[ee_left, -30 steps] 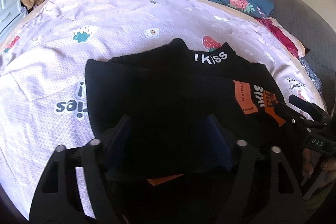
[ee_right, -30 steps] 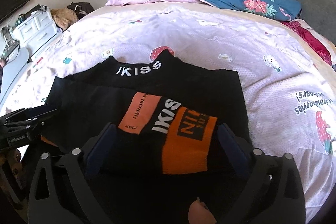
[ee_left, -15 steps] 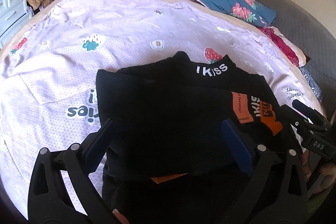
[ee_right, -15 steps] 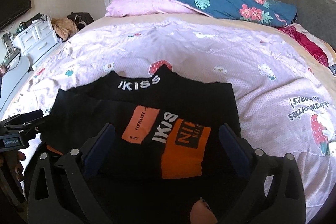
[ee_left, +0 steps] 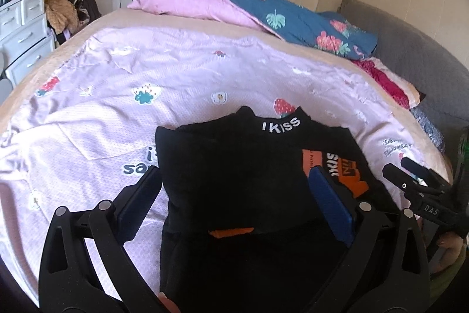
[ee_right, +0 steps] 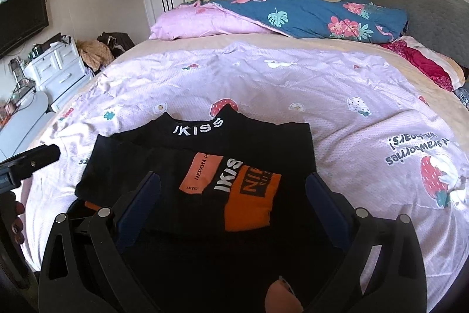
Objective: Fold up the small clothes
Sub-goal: 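Open the right gripper and lift both grippers off the shirt, then move both grippers down to the shirt hem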
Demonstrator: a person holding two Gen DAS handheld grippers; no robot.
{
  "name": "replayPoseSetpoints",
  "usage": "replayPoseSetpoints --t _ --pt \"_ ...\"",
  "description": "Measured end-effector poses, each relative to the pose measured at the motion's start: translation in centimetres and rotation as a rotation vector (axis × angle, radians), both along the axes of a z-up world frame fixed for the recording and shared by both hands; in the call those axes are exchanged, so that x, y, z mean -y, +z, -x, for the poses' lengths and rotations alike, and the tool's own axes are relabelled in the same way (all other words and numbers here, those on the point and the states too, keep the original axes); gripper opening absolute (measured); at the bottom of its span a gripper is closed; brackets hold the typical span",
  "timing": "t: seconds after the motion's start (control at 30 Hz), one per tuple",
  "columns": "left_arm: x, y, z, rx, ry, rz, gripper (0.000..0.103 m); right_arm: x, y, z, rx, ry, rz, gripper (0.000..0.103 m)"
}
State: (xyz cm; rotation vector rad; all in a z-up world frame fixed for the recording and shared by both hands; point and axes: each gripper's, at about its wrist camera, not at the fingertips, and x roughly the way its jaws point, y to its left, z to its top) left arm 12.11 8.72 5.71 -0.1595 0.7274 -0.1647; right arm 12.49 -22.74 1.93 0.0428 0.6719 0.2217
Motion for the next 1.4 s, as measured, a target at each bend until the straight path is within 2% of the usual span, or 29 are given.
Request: replayPoseSetpoints --t 0.23,0.4,0.57,0.97,1.4 --pt "-2.2 0.1 2.8 -0.005 0.04 0.051 0.094 1.4 1.1 1.7 0.03 -0.013 -0.039 0.099" --pt "-3.0 0.6 4.4 0.017 0.083 0.006 0.094 2.1 1.9 2.7 0.058 -0.028 -0.062 0.099" --pt "-3.8 0.6 5.9 0.015 0.091 0.015 0.094 2.5 2.3 3.7 0.07 -0.022 -0.064 0.099" --pt "-6.0 -1.8 9.1 -0.07 0.123 -0.012 0.094 3.4 2.5 6.3 0.068 -0.02 -0.052 0.099" --pt "-6.1 -4.3 12.8 -0.156 0.081 -0.042 0.094 4.5 1.8 8.8 0.039 -0.021 -0.027 0.099"
